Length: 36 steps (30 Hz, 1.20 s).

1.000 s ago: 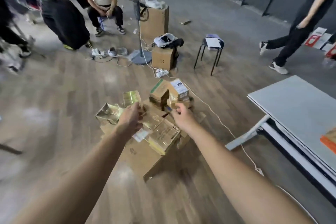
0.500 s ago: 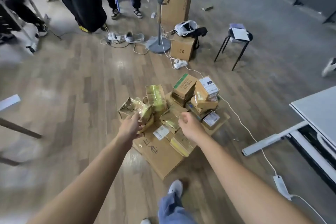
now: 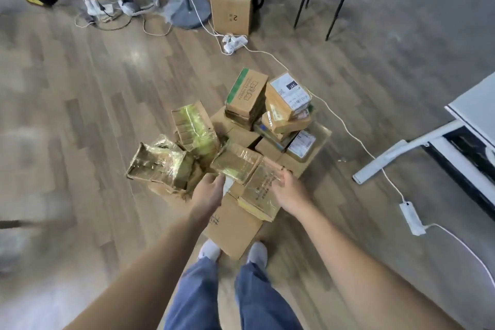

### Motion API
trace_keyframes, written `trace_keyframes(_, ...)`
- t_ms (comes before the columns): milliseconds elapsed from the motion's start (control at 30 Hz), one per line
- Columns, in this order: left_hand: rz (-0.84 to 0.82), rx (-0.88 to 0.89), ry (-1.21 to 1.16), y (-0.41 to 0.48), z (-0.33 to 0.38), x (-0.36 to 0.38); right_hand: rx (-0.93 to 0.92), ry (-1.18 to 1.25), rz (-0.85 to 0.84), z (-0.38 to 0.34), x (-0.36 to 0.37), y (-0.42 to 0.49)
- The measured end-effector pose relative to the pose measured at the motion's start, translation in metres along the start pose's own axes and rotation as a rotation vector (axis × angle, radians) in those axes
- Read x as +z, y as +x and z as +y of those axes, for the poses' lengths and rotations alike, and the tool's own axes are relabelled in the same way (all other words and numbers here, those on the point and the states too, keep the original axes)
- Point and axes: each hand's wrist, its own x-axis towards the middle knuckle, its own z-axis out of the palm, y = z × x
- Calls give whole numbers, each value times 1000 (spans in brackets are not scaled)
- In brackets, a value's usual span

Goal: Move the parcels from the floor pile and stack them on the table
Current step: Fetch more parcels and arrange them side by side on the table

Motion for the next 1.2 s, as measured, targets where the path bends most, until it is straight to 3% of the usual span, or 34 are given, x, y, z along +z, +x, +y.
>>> trace_keyframes(200,-180,23,298,102,-48,80,267,112,92,87,59,66)
trace_keyframes(367,-325,-63,443,163,-86,121,433,255,111,135,104,110)
trace_keyframes(533,-417,-84,391,172,-95,125,476,359,163,137,121,106)
trace_keyframes(833,-674,22,313,29,15,133,476,524,527,114,3,-41)
trace_keyframes(967,-694,131,311,-38,63,167,408,639,739,120,-63,-107)
trace_keyframes(1200,-774,352,237,-187,116,270,383,720,1040,190,-169,-218)
